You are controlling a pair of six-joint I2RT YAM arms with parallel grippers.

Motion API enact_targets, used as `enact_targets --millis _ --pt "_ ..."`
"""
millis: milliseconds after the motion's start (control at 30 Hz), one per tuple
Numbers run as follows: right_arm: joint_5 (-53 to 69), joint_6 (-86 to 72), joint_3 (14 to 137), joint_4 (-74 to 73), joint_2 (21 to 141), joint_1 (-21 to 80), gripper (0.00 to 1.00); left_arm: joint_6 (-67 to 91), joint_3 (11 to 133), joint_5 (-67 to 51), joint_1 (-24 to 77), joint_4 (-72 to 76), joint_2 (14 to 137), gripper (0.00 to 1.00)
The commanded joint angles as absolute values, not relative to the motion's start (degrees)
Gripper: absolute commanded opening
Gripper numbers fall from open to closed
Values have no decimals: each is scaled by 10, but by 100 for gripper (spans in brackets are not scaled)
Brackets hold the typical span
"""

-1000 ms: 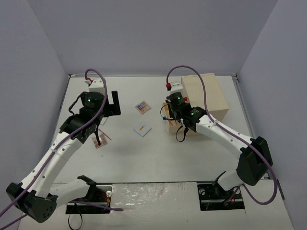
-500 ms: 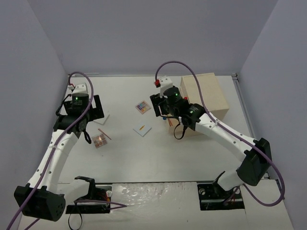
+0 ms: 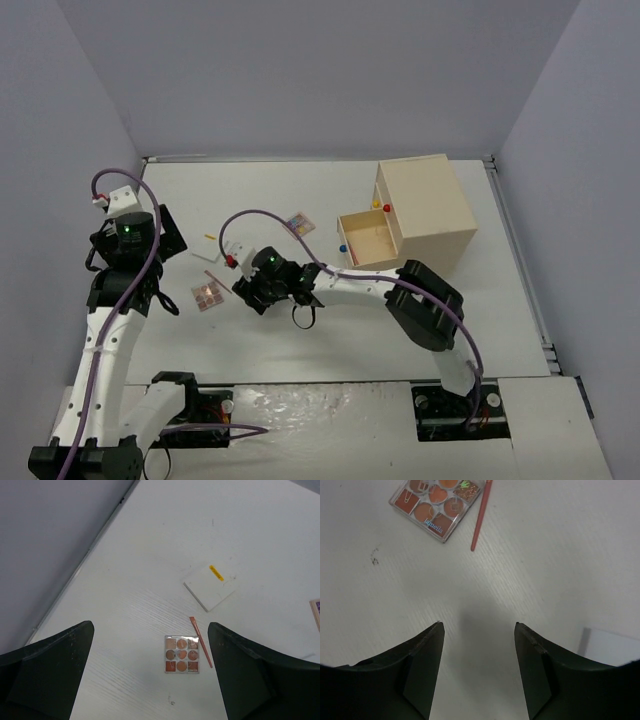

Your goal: Organize the makeup

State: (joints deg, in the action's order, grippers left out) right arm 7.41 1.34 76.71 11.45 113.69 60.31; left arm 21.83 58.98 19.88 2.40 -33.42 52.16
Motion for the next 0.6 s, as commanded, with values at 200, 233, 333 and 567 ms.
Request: enact_targets --millis 200,233,333,567 --pt "94 36 867 255 1258 619 49 229 592 256 18 -303 509 97" --pt "91 37 871 258 1269 620 48 229 592 256 18 -302 508 97" --pt "87 36 891 254 1296 620 45 230 592 254 18 -302 509 97" --pt "61 36 920 245 1339 623 38 231 592 251 18 -301 509 97"
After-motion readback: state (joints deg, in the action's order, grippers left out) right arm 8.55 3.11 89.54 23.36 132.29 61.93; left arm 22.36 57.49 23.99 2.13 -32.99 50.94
